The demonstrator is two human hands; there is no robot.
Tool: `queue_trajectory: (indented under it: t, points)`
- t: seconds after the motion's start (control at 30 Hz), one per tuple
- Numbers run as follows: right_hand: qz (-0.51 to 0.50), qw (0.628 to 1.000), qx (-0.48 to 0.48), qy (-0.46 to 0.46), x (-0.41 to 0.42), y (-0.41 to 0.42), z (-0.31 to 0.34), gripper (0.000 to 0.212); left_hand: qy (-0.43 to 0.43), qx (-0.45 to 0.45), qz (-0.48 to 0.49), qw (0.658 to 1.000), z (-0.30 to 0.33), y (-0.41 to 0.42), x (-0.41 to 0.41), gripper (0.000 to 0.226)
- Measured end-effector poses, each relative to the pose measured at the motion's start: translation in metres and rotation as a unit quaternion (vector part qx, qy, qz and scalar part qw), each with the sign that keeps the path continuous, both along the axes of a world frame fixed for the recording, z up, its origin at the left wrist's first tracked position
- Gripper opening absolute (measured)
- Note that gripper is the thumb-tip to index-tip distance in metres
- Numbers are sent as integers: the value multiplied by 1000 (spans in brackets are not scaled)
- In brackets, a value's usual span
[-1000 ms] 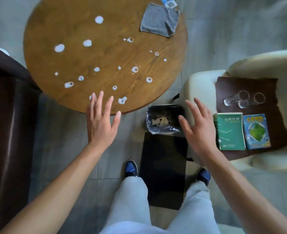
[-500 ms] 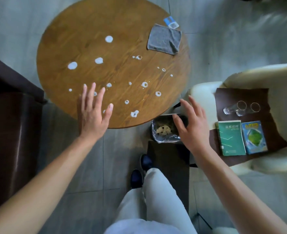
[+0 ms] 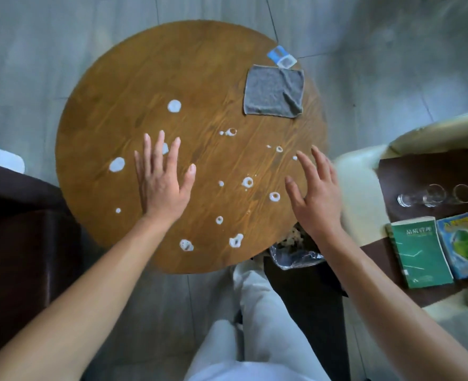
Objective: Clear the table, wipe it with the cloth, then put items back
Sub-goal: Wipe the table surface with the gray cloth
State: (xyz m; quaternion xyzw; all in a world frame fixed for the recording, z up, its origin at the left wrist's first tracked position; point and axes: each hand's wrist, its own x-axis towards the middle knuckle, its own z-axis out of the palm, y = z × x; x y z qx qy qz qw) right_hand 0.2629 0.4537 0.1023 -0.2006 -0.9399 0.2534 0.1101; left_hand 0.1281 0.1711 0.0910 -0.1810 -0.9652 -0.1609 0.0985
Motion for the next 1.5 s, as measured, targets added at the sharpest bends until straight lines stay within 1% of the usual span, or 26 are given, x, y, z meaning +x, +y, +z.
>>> queue_trajectory:
  t: [0.13, 0.37, 0.5, 0.67, 0.8, 0.93, 1.03, 1.13, 1.23, 1.37, 1.43, 1.5]
  points:
    - [-34, 999, 8, 2, -42, 25, -13, 57, -45, -7, 4, 999, -15, 16, -48, 63]
    - [-75, 995, 47, -56, -113, 64, -35, 61, -54, -29, -36, 997, -29, 52, -128, 61]
    - [-86, 992, 60, -71, -145, 75, -48, 61, -76, -35, -68, 994, -36, 81, -175, 63]
    - [-121, 987, 53, -87, -179, 84, -51, 60, -113, 2, -115, 987, -39, 137, -218, 64]
    - [-143, 985, 47, -82, -200, 90, -54, 59, -146, -26, -158, 976, -49, 169, -245, 67]
    - [-146, 981, 26, -125, -223, 102, -72, 61, -193, -63, -156, 967, -64, 191, -265, 68]
    - [-135, 979, -2, -155, -242, 110, -89, 63, -235, -64, -139, 960, -77, 203, -273, 68]
    - [-142, 973, -61, -173, -263, 120, -101, 66, -279, -41, -114, 953, -88, 217, -280, 69]
    - [-167, 966, -102, -170, -284, 131, -107, 66, -311, 36, -79, 946, -96, 231, -288, 68]
    - [-198, 948, -159, -190, -303, 140, -109, 65, -357, 144, 14, 923, -99, 250, -290, 67]
    - [-213, 936, -195, -202, -310, 141, -107, 68, -377, 167, 51, 910, -100, 258, -289, 69]
    - [-216, 926, -223, -214, -315, 142, -105, 73, -401, 188, 68, 894, -101, 265, -287, 69]
